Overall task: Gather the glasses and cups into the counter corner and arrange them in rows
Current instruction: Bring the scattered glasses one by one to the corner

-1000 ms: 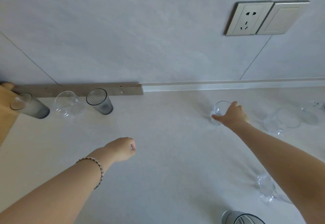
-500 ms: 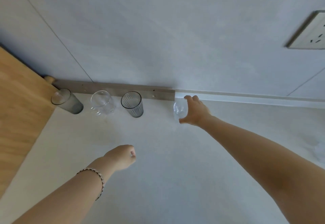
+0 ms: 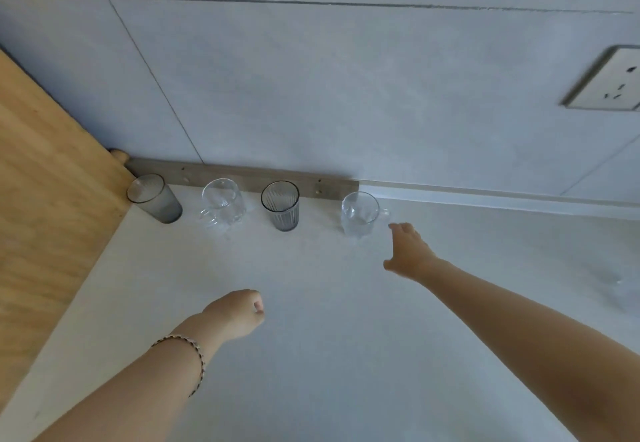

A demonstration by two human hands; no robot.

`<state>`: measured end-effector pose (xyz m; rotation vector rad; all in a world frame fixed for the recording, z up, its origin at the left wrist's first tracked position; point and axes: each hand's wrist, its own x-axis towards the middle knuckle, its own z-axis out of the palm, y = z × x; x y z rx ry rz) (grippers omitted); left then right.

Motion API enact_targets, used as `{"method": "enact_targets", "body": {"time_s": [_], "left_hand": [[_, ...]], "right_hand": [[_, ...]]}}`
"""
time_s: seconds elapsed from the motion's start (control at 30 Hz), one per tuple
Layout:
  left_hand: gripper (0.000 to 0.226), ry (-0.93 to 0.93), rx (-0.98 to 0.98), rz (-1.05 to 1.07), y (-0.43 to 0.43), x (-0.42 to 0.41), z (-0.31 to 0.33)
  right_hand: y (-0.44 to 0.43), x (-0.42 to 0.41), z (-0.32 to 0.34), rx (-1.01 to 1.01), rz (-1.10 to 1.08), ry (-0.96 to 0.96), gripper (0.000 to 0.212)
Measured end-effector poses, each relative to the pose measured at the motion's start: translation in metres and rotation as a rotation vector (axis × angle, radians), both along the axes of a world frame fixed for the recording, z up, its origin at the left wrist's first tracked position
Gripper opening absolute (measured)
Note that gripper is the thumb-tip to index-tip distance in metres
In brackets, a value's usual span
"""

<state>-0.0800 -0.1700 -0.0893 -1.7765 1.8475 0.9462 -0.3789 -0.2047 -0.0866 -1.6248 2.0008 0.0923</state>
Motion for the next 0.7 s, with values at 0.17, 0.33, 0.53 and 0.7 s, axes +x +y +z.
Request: {"method": "enact_targets", "body": {"time_s": [0.17,0.33,0.53,0.7], "left_hand": [[0.012,0.012,-0.04,-0.182,0.009,-0.006,0.013],[0.007,0.029,-0.005,-0.454,0.034,-0.015,0.015],[0.005,0.077,-0.028,-0.625,0.076,-0.03,0.023],[0.009,0.093,-0.059,-0.635,0.105,-0.03,0.025]], "right_hand": [[0.099,-0.015,0.005,0.213,-0.071,0.004,0.045],[0.192,-0.02,0.033,0.234,-0.251,0.027,0.039],[0.298,-0.044,0.059,0.101,-0.483,0.204,0.054],[0.355,-0.056,0.051,0.171,-0.516,0.28,0.084]]}}
